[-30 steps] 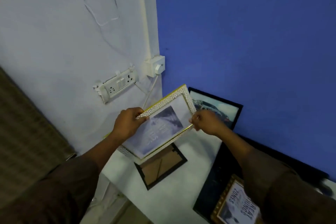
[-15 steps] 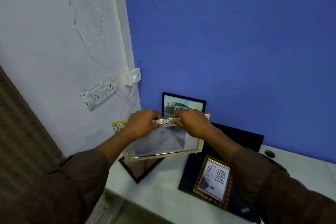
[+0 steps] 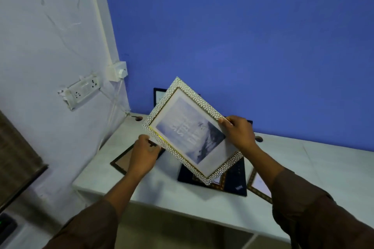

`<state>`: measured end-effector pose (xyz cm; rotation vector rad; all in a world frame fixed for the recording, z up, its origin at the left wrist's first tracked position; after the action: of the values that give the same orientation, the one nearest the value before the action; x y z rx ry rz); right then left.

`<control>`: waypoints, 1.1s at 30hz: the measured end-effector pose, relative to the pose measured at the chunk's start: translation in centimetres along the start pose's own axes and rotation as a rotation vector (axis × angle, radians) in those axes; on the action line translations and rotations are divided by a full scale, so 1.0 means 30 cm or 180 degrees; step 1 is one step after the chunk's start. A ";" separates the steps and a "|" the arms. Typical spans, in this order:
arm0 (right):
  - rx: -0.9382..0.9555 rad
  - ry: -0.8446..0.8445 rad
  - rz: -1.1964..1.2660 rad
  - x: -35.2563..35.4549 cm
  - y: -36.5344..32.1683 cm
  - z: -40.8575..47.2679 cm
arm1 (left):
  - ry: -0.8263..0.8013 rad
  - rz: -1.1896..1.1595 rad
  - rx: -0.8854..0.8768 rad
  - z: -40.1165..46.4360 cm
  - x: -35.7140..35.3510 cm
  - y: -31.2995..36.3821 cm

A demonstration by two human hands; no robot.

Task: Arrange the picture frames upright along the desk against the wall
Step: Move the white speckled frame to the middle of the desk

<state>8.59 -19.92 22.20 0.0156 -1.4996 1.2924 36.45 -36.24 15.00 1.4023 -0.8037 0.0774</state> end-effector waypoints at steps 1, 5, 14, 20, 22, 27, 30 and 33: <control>-0.0159 0.0107 0.0211 0.044 0.027 -0.006 | -0.0305 -0.0137 0.0188 0.021 -0.046 -0.013; -0.0433 0.0344 0.0735 0.169 0.096 -0.013 | -0.1186 -0.0900 0.0740 0.022 -0.207 0.080; -0.0439 0.0781 0.0424 0.452 0.430 0.040 | -0.2120 -0.1235 0.0506 0.164 -0.662 0.475; -0.0638 0.0713 -0.0680 0.631 0.802 0.247 | -0.2344 -0.1362 0.0564 0.320 -1.029 0.693; -0.0737 0.0674 -0.0765 0.693 0.943 0.334 | -0.2359 -0.1376 0.0638 0.380 -1.171 0.775; -0.0926 0.0523 -0.0749 0.810 1.205 0.495 | -0.2302 -0.1351 0.0716 0.480 -1.459 0.950; -0.1068 0.0401 -0.0675 0.847 1.338 0.590 | -0.2195 -0.1247 0.0630 0.551 -1.602 1.020; -0.1173 0.0269 -0.0515 0.842 1.450 0.666 | -0.2183 -0.0913 0.0590 0.623 -1.708 1.039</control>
<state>-41.62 -1.37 14.14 -0.1524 -1.6078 0.8652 -25.44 -25.65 12.72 1.7314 -1.1612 -0.5930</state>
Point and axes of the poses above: each hand's wrist, its own z-axis towards the middle knuckle, its own x-axis out of the back of the hand, y = z × x, the point moved 3 cm from there along z, towards the middle knuckle, and after that the axes turned 3 degrees about -y, right-handed, at the moved point
